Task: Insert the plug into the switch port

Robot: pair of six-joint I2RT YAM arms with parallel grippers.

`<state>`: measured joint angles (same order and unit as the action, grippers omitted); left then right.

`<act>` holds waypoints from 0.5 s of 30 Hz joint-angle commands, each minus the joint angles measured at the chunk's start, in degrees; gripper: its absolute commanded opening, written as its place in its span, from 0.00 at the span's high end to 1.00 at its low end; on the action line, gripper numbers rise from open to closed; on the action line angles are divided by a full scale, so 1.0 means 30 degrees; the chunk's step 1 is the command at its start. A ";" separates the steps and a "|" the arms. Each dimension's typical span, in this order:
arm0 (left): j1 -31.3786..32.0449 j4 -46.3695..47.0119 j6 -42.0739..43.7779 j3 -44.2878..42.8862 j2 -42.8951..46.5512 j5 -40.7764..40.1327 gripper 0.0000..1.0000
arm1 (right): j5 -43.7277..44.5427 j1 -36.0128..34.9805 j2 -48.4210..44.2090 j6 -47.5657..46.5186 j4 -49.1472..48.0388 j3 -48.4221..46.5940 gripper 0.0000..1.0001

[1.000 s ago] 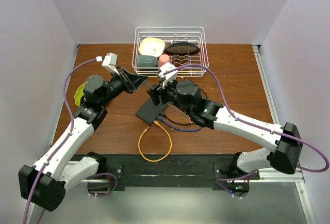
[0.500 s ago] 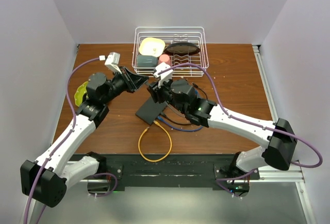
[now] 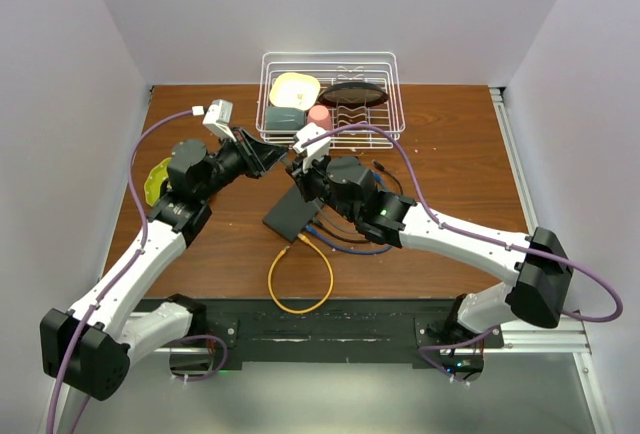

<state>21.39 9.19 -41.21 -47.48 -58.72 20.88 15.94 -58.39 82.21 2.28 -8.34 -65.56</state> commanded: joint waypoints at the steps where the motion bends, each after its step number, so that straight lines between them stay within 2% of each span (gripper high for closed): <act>1: 0.0020 0.0658 0.0202 -0.0695 0.0002 0.0626 0.92 | 0.0955 0.0098 0.0017 -0.0058 -0.0825 -0.0793 1.00; 2: 0.0019 0.0628 0.0405 -0.0695 0.0032 0.0568 0.78 | 0.0955 0.0098 -0.0070 -0.0058 -0.0795 -0.0735 1.00; 4: 0.0019 0.0424 0.0611 -0.0666 0.0148 0.0189 0.62 | 0.1101 0.0098 -0.0188 -0.0117 -0.0736 -0.0560 1.00; 5: 0.0019 0.0336 0.0873 -0.0637 0.0178 0.0042 0.48 | 0.1130 0.0098 -0.0304 -0.0204 -0.0736 -0.0385 1.00; 7: -0.0010 -0.0103 0.1167 -0.0724 0.0208 -0.0106 0.39 | 0.1334 0.0127 -0.0393 -0.0321 -0.0707 -0.0150 1.00; 8: -0.0039 -0.0395 0.1401 -0.0870 0.0208 -0.0251 0.29 | 0.1365 0.0099 -0.0422 -0.0438 -0.0707 0.0054 1.00; 10: -0.0039 -0.1157 0.1608 -0.1164 0.0324 -0.1040 0.21 | 0.1452 0.0098 -0.0569 -0.0527 -0.0590 0.0260 1.00; 13: -0.0068 -0.1569 0.1463 -0.0873 0.0850 -0.2738 0.00 | 0.1628 0.0098 -0.0890 -0.0644 -0.0415 0.0728 1.00; 15: -0.0039 -0.1366 0.1345 -0.0287 0.1436 -0.4087 0.00 | 0.1774 0.0127 -0.1153 -0.0673 -0.0327 0.0905 1.00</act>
<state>21.39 4.99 -37.80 -48.14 -58.02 16.71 18.90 -58.11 81.89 1.43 -8.21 -63.99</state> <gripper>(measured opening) 0.984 0.027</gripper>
